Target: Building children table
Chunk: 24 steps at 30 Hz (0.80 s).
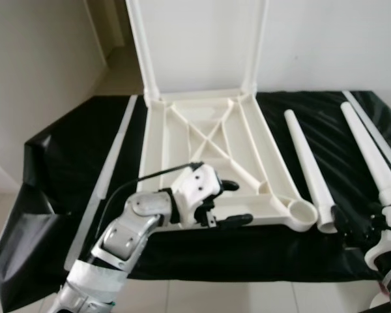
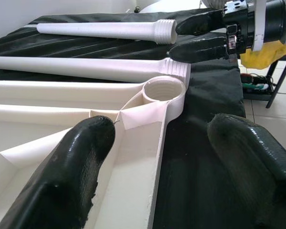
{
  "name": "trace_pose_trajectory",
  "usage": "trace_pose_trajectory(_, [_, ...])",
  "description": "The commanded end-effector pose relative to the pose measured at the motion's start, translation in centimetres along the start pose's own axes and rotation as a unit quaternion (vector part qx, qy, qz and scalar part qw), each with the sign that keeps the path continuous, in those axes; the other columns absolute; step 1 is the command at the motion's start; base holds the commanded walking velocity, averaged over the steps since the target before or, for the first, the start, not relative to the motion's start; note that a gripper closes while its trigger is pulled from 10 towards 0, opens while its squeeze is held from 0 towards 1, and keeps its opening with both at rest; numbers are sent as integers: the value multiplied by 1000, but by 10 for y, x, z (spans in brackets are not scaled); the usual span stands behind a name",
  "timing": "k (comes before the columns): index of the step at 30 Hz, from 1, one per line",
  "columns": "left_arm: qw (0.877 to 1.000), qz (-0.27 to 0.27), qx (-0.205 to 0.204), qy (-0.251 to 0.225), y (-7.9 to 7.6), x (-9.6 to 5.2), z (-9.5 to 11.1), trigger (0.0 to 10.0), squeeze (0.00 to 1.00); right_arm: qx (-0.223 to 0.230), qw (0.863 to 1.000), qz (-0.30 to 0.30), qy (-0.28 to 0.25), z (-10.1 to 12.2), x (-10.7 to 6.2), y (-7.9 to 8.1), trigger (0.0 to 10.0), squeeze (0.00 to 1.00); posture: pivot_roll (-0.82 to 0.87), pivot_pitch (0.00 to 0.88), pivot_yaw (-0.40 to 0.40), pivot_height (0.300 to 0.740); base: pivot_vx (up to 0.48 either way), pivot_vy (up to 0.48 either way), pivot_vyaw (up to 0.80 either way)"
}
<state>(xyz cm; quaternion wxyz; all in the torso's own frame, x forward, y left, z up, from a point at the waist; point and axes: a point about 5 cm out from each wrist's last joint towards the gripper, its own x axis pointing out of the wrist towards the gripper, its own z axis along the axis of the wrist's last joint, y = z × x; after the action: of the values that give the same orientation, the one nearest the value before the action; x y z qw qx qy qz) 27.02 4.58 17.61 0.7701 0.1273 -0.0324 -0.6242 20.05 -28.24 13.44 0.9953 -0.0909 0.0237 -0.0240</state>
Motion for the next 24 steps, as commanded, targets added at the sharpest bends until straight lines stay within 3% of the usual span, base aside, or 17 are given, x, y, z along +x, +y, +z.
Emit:
trace_pose_trajectory(1, [1000,-2,-2,-3,-1,-1,1,10000,0,2,999,1,36,-14,-3,1,10000,0,-65,33,56,740,0,0,0])
trace_pose_trajectory(12, [1000,-5,-2,-5,-1,1,1,10000,0,-27,998,-32,46,-14,-16,-19,10000,0,-80,34,61,740,0,0,0])
trace_pose_trajectory(17, [1000,-12,-4,-4,-2,2,1,10000,0,-56,996,-64,26,0,-23,-36,10000,0,-88,38,74,740,0,0,0])
trace_pose_trajectory(24, [1000,-14,-4,-4,-2,2,1,10000,0,-56,995,-81,0,9,-21,-41,10000,0,-86,38,74,740,0,0,0])
